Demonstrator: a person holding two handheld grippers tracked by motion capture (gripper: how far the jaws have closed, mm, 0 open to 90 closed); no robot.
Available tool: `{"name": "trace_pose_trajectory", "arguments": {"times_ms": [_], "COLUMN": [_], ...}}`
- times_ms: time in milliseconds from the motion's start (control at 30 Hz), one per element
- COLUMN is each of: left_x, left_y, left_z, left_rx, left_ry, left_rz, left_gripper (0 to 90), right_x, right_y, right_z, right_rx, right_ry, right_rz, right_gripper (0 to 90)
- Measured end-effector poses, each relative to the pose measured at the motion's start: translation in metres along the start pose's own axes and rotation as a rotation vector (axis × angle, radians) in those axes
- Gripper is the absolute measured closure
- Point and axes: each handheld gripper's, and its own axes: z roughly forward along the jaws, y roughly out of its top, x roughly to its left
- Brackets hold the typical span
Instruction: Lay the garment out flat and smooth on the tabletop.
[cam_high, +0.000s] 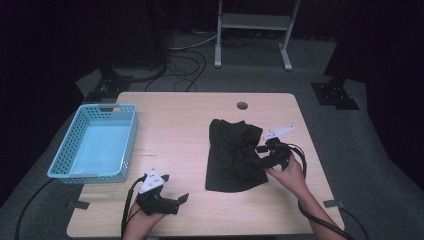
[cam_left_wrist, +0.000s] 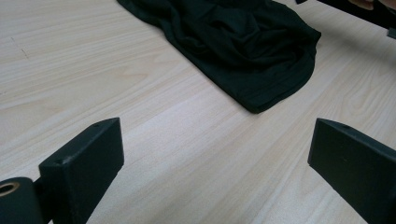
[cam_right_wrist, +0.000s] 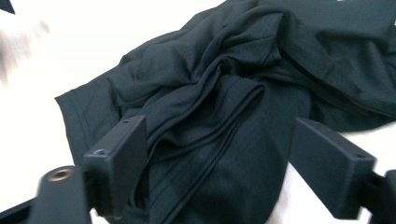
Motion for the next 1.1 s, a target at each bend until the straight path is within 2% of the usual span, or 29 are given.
{"name": "trace_pose_trajectory", "arguments": {"times_ms": [167,200,333,400,433,500,667,867,1100], "left_x": [0.001,0.001,0.001,0.001,0.001,0.001,0.0,-0.001,-0.004], "left_y": [0.0,0.0,-0.001,-0.001,-0.001,-0.001,-0.001,0.0,0.001], "left_z": [0.0,0.0,0.0,0.0,0.0,0.001,0.003,0.004,0.003], "left_rx": [-0.002,0.0,0.003,0.001,0.0,0.002,0.012,0.01,0.011], "left_ry": [0.001,0.003,0.007,0.008,0.008,0.008,0.004,0.002,0.003], "left_rz": [-0.002,0.0,0.003,0.004,0.003,0.003,0.011,0.013,0.025], "left_gripper": [2.6,2.6,2.6,2.6,2.6,2.6,2.6,2.6,2.6], "right_x": [0.0,0.0,-0.001,0.0,0.0,0.001,0.004,0.015,0.038], "right_y": [0.004,0.004,0.004,0.004,0.004,0.004,0.003,0.0,0.0], "right_z": [0.018,0.024,0.03,0.034,0.034,0.038,0.039,0.042,0.046], "right_rx": [0.041,0.056,0.079,0.099,0.099,0.112,0.11,0.108,0.119], "right_ry": [0.004,-0.004,-0.005,0.002,0.002,0.02,0.039,0.064,0.087], "right_rz": [-0.001,-0.002,0.0,-0.01,-0.01,-0.008,-0.024,-0.046,-0.078], "right_gripper": [24.1,27.4,33.2,41.9,41.9,47.6,52.1,53.4,53.4]}}
